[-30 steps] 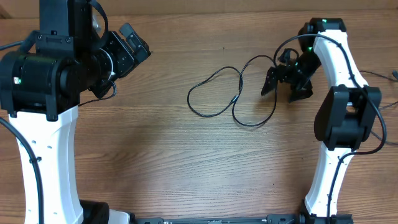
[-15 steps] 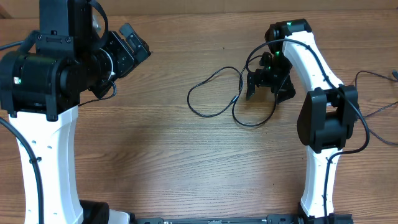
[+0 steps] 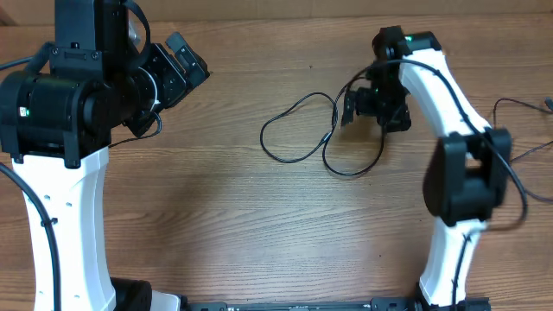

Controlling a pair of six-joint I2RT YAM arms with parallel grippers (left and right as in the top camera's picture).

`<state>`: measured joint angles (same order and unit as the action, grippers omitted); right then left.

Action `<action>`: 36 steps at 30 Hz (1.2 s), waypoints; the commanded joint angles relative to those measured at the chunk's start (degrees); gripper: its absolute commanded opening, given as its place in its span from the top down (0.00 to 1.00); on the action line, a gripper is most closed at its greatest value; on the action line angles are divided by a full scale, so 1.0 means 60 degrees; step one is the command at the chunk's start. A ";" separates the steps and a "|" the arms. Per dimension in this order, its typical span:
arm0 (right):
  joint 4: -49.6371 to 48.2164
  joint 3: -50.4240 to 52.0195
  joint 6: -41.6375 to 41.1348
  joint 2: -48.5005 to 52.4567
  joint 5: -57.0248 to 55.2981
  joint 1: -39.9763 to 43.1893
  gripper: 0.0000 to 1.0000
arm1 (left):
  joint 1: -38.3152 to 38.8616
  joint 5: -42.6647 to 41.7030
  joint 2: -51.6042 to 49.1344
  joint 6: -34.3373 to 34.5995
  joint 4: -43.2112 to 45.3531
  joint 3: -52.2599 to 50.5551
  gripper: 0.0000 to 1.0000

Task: Untangle cables
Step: 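Lower the right gripper onto the cable loop and grasp it, then lift the grasped cable and pull it off to the upper right edge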

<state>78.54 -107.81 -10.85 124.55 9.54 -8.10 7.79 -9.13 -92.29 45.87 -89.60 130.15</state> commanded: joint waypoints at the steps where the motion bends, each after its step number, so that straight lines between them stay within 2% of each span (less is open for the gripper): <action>1: -0.1395 0.1931 -0.1789 -0.2320 -0.0084 -0.0186 0.00 | 0.0018 0.0127 -0.0047 -0.0219 0.0000 0.0077 0.00; 4: -0.2590 0.3963 -0.3002 -0.3391 -0.0080 -0.0215 0.00 | 0.0018 0.0124 -0.0047 -0.0219 -0.0004 0.0077 0.00; 8: -0.4116 0.6586 -0.4197 -0.3694 -0.0062 -0.0291 0.00 | 0.0018 0.0127 -0.0047 -0.0219 0.0000 0.0077 0.00; 11: -0.4889 0.7344 -0.4455 -0.3694 0.0448 -0.0302 0.03 | 0.0018 0.0124 -0.0047 -0.0219 0.0000 0.0077 0.00; 17: -0.5584 0.7657 -0.4732 -0.3694 0.0925 -0.0302 0.13 | 0.0018 0.0124 -0.0047 -0.0219 -0.0004 0.0077 0.00; 21: -0.6084 0.7657 -0.4736 -0.3694 0.0922 -0.0302 0.35 | 0.0018 0.0124 -0.0047 -0.0219 0.0000 0.0077 0.00; 23: -0.6156 0.7657 -0.4732 -0.3683 0.0871 -0.0306 0.41 | 0.0018 0.0127 -0.0047 -0.0219 0.0000 0.0077 0.00; 33: -0.6634 0.8451 -0.5020 -0.3646 0.0499 -0.0339 0.43 | 0.0018 0.0127 -0.0047 -0.0219 0.0000 0.0077 0.00; 35: -0.6696 0.8586 -0.5020 -0.3646 0.0525 -0.0339 0.52 | 0.0018 0.0127 -0.0047 -0.0219 -0.0004 0.0077 0.00; 36: -0.6703 0.8619 -0.5020 -0.3646 0.0539 -0.0339 0.64 | 0.0018 0.0127 -0.0047 -0.0219 0.0000 0.0077 0.01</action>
<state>38.48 -58.08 -40.38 102.61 13.23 -9.85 7.79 -9.13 -92.29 45.87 -89.62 130.15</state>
